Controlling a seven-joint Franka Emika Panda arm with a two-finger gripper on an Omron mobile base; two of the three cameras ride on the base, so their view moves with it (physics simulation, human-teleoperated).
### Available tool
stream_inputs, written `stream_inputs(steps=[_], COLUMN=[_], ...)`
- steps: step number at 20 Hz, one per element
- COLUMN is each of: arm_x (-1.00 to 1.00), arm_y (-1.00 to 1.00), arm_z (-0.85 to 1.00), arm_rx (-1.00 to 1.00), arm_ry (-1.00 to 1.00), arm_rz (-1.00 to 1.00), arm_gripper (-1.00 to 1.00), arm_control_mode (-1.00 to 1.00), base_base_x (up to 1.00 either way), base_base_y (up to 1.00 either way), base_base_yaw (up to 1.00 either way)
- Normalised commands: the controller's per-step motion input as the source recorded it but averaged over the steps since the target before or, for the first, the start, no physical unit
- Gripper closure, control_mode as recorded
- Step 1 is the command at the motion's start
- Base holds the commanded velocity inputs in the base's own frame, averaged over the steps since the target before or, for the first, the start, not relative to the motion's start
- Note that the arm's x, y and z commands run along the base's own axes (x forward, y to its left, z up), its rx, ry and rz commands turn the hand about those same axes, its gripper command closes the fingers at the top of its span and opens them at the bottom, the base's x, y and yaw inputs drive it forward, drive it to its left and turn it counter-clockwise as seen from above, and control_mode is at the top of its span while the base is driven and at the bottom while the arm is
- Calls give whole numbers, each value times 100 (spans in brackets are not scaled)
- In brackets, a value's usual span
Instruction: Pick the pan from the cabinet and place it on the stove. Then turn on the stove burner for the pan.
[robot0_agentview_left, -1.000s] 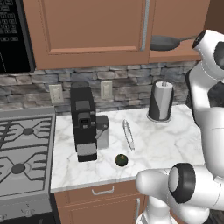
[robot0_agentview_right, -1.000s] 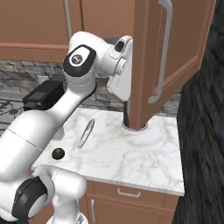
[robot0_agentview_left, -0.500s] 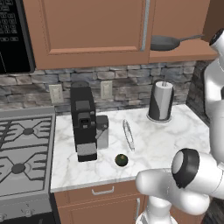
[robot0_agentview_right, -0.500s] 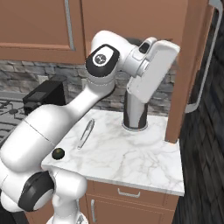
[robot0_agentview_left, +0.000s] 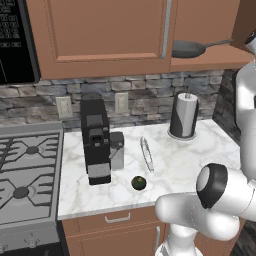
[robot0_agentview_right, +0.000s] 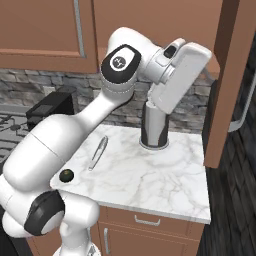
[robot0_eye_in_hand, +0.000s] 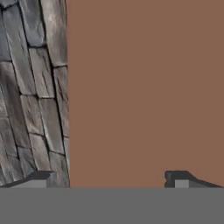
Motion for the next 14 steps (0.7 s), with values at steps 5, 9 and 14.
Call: stream_inputs(steps=[5,9,14], arm_x=[-10,-4,0], arm_y=[68,87,79], arm_z=[0,0,0], arm_rx=[5,5,8], arm_ry=[-23,-25,-26], arm_rz=[0,2,5], arm_gripper=[-100,-100,-100], arm_control_mode=[-100,-100,-100], base_base_x=[0,0,0], base_base_y=[0,0,0], base_base_yaw=[0,0,0])
